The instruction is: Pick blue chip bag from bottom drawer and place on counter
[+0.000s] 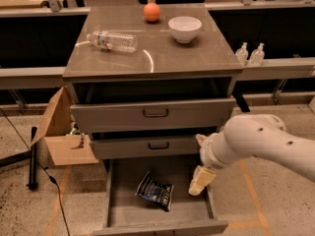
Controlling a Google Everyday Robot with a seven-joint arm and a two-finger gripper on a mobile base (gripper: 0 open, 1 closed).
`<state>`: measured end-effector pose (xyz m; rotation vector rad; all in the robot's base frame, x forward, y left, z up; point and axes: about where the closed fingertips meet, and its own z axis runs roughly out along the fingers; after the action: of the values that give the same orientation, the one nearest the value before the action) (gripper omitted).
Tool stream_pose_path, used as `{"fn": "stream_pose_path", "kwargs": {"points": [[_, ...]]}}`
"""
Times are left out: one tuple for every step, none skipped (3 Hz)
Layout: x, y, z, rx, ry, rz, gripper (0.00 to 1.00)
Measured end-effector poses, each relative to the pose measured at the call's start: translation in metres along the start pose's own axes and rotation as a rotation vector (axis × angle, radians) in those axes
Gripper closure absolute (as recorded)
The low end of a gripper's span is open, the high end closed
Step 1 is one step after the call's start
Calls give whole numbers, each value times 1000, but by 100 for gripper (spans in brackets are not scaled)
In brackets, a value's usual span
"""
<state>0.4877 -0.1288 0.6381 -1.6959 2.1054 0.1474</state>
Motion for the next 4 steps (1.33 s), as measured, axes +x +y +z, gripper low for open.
{"fn": "stream_pose_path", "kwargs": {"points": [[-11,-27,11,96,-26,1,0],[-11,-27,10,97,-27,1,0],[-6,-19,24,120,-59,8,0],[13,-1,78,124,-111,29,0]]}}
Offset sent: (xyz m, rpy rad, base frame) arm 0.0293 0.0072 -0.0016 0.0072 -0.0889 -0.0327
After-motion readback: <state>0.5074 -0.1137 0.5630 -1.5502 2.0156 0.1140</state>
